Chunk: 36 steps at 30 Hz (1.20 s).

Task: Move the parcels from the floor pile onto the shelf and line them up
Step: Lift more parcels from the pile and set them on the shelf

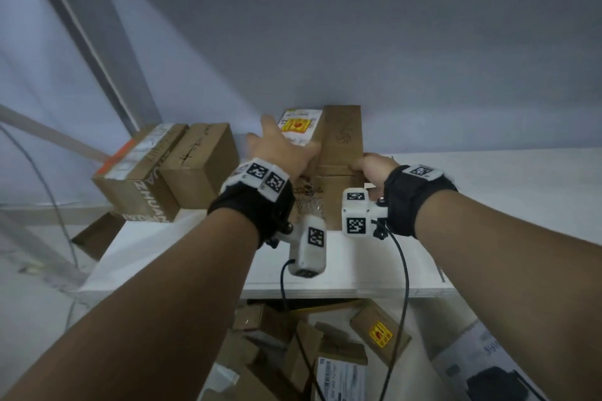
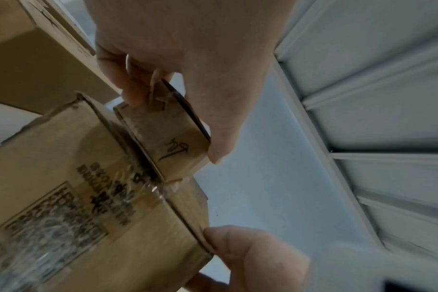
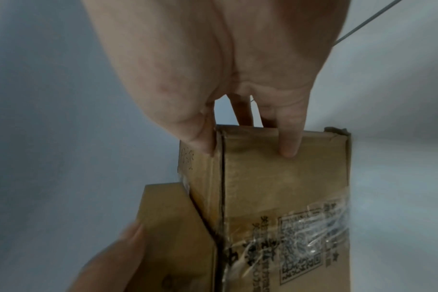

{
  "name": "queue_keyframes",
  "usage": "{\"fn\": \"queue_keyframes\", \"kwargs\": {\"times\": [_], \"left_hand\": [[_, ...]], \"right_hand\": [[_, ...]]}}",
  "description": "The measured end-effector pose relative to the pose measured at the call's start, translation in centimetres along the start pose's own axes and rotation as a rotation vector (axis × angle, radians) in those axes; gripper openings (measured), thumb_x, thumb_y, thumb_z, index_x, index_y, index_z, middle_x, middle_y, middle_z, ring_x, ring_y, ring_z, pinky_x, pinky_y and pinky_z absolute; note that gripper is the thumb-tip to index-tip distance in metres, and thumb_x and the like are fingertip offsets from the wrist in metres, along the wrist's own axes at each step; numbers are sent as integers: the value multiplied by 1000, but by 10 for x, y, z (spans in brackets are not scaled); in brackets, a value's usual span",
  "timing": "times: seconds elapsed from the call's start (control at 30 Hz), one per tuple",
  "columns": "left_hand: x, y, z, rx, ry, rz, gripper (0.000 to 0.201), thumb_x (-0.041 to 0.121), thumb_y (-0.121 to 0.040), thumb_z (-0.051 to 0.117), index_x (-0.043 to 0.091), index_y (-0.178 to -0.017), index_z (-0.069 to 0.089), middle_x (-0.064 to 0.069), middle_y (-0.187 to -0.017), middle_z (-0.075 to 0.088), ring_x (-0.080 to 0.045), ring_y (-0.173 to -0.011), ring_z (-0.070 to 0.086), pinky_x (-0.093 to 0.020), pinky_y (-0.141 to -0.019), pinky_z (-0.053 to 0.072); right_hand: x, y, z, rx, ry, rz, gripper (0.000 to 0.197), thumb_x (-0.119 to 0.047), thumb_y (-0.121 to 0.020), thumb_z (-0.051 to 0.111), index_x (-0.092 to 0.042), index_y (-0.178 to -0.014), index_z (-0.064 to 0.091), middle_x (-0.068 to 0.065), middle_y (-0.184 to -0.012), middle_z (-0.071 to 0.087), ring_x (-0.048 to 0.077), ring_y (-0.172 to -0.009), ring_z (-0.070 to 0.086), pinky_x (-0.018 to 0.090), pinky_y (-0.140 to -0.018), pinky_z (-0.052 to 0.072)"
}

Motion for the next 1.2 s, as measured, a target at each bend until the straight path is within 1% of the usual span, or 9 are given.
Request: {"fn": "queue_keyframes", "kwargs": {"times": [0.07,0.17,0.23,0.33,0.53,0.77,0.97,1.1,1.2], "left_hand": [[-2,4,6,-43,-55,7,95,82,-63,60,28,-135,29,-12,-129,41,-36,-111,53,-47,-94,50],[-14,0,-2,1,-63,19,73,83,-78,38,29,-127,37,-15,-131,44,-38,-121,44,-47,-99,39],[-34,-9,-4,2,16,-39,64,76,-86,36,32,-133,40,-17,-140,39,-41,-128,38,-50,-106,34],[-61,-13,-1,-31,130,-3,58,70,-88,33,40,-137,42,-13,-144,39,-37,-132,38,-55,-109,34],[-88,-17,-20,43,172,121,55,63,-91,29,46,-143,31,-6,-146,46,-31,-134,35,-53,-112,29],[-123,-31,-49,110,159,87,56,58,-95,37,27,-143,40,-5,-140,53,-29,-130,46,-47,-111,32],[-149,-32,-69,53,397,5,59,49,-93,46,18,-143,38,-6,-139,54,-25,-117,59,-51,-96,51],[-159,-30,-78,89,330,-3,48,42,-100,44,14,-139,43,-4,-133,56,-19,-113,57,-38,-94,49],[-150,-24,-87,129,343,-7,42,43,-101,40,14,-129,52,-3,-122,61,-16,-102,57,-32,-81,43]], "right_hand": [[1,-3,2,-21,-37,-28,39,-11,-97,50,-4,-135,51,18,-134,58,37,-120,57,46,-103,47],[4,-5,3,-31,-109,-36,46,-8,-96,49,-8,-142,45,13,-137,55,35,-122,55,38,-93,49],[3,-6,10,-63,-164,-49,45,-10,-94,51,-13,-138,47,11,-134,58,35,-119,57,41,-88,54],[3,-19,26,-102,-184,-83,48,-20,-81,57,-24,-129,51,11,-129,62,36,-114,60,51,-92,55],[-24,-5,69,-149,-385,-45,38,-13,-99,47,-36,-130,49,4,-133,56,33,-117,57,33,-63,57],[-53,-15,116,-140,-414,-73,50,-15,-102,45,-30,-149,35,4,-146,47,32,-124,53,45,-90,56],[-59,-17,126,-74,-412,-88,52,-18,-102,48,-25,-151,32,1,-157,30,31,-134,42,44,-92,55],[-57,-14,121,-71,-255,-122,55,-29,-100,51,-24,-152,31,2,-155,34,30,-133,45,35,-84,53],[-76,-10,100,147,-48,-229,54,-42,-94,52,-23,-144,42,8,-145,47,32,-125,52,40,-102,45]]}}
Point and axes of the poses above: each hand's wrist, its own y-axis away from the middle knuckle, its own z-axis out of the palm, x = y × z, the point moved 5 cm from there along -y, towards the middle knuckle
